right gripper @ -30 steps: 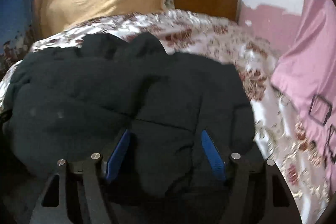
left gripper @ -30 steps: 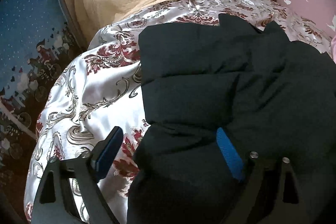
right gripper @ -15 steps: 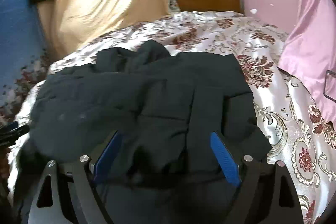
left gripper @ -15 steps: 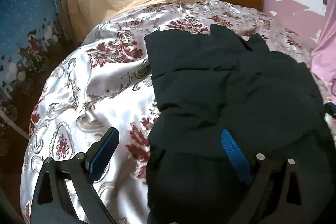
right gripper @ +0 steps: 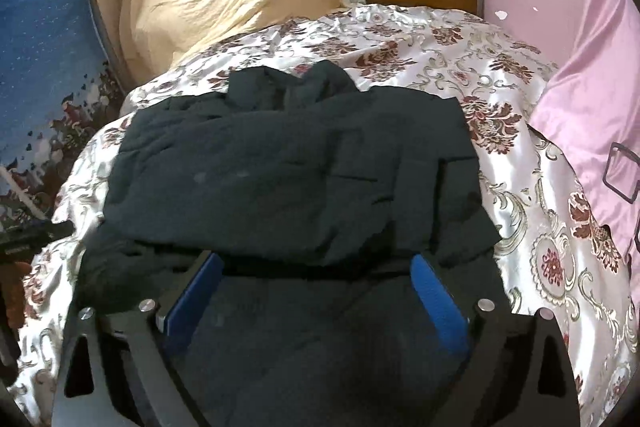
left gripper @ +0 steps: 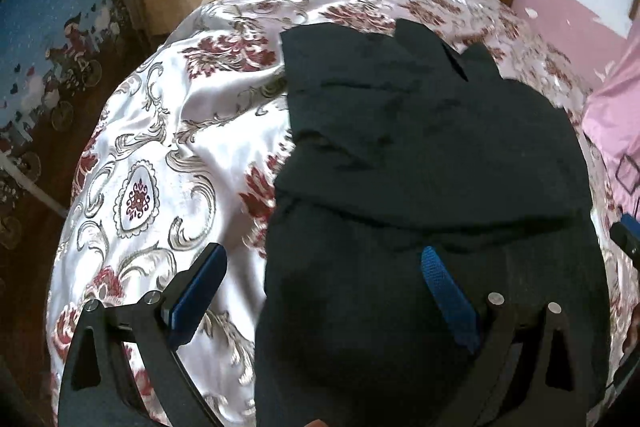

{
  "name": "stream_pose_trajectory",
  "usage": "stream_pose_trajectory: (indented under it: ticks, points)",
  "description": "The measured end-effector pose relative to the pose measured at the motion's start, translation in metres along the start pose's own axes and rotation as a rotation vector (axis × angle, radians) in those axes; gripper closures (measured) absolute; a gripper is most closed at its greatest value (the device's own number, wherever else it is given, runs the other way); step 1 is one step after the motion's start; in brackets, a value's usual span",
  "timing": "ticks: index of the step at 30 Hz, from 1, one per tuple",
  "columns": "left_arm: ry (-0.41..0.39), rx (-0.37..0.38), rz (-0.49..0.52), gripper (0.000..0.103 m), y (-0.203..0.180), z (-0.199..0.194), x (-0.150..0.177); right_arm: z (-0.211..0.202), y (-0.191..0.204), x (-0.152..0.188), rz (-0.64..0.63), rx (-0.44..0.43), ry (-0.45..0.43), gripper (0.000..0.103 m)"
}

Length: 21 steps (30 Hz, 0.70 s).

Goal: Fold large clothes

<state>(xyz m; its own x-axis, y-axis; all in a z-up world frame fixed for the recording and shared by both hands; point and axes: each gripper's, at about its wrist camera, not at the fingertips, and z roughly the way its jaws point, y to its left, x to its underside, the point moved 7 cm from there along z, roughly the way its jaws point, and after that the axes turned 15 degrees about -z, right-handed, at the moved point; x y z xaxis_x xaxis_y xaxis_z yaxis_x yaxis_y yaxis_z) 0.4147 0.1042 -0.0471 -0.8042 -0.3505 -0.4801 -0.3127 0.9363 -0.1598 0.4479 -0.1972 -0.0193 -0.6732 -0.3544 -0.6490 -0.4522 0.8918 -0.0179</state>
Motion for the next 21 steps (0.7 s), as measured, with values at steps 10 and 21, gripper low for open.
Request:
stream_pose_trajectory:
  ticks: [10, 21]
  points:
    - [-0.046, -0.056, 0.161, 0.007, -0.023, -0.02, 0.015, -0.02, 0.028, 0.004, -0.046, -0.009, 0.03, 0.007]
    - [-0.197, 0.038, 0.219, 0.007, -0.058, 0.02, -0.089, 0.037, -0.012, -0.078, 0.003, 0.012, -0.037, 0.007]
